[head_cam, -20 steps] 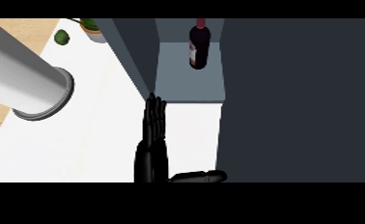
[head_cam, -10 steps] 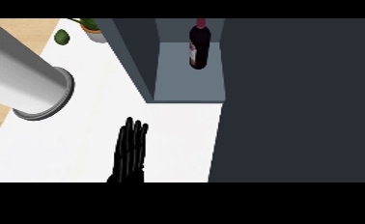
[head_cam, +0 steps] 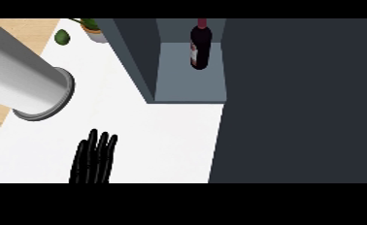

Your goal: Pick up the wine, place it into the cabinet and close the cabinet

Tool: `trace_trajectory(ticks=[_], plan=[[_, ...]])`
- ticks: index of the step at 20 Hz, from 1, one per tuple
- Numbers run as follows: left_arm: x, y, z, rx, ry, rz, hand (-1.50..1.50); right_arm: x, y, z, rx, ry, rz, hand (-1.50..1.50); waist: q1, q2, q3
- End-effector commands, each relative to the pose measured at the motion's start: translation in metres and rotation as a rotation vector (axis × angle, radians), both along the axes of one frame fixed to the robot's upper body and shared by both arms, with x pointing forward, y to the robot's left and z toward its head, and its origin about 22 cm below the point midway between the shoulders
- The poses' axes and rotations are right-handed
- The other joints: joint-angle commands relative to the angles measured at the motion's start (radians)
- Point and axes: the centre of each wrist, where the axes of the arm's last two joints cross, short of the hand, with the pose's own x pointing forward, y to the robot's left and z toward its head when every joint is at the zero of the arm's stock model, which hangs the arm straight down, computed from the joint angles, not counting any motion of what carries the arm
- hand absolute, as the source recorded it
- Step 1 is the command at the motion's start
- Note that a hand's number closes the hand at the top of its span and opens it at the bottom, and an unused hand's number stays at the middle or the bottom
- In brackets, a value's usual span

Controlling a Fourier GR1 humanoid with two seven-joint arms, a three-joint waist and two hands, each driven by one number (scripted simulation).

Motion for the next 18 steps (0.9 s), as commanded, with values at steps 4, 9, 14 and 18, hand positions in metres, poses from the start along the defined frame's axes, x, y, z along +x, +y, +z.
trace_trajectory(ticks=[4, 9, 14, 18], plan=[[-0.011, 0.036, 0.008, -0.009, -0.008, 0.024, -1.5, -0.034, 0.014, -0.003, 0.134, 0.12, 0.15, 1.5, 0.001, -0.001, -0.001], [-0.007, 0.054, 0.013, -0.003, -0.042, 0.065, -1.5, -0.047, 0.022, 0.009, 0.101, 0.137, 0.263, 1.5, 0.0, -0.002, -0.001], [-0.01, 0.086, 0.024, -0.005, -0.032, 0.08, -1.5, -0.054, 0.048, 0.005, 0.056, 0.085, 0.377, 1.5, 0.003, -0.005, -0.002], [-0.009, 0.101, 0.03, 0.004, -0.031, 0.105, -1.5, -0.069, 0.064, 0.012, 0.072, 0.069, 0.411, 1.5, -0.002, -0.009, -0.002]])
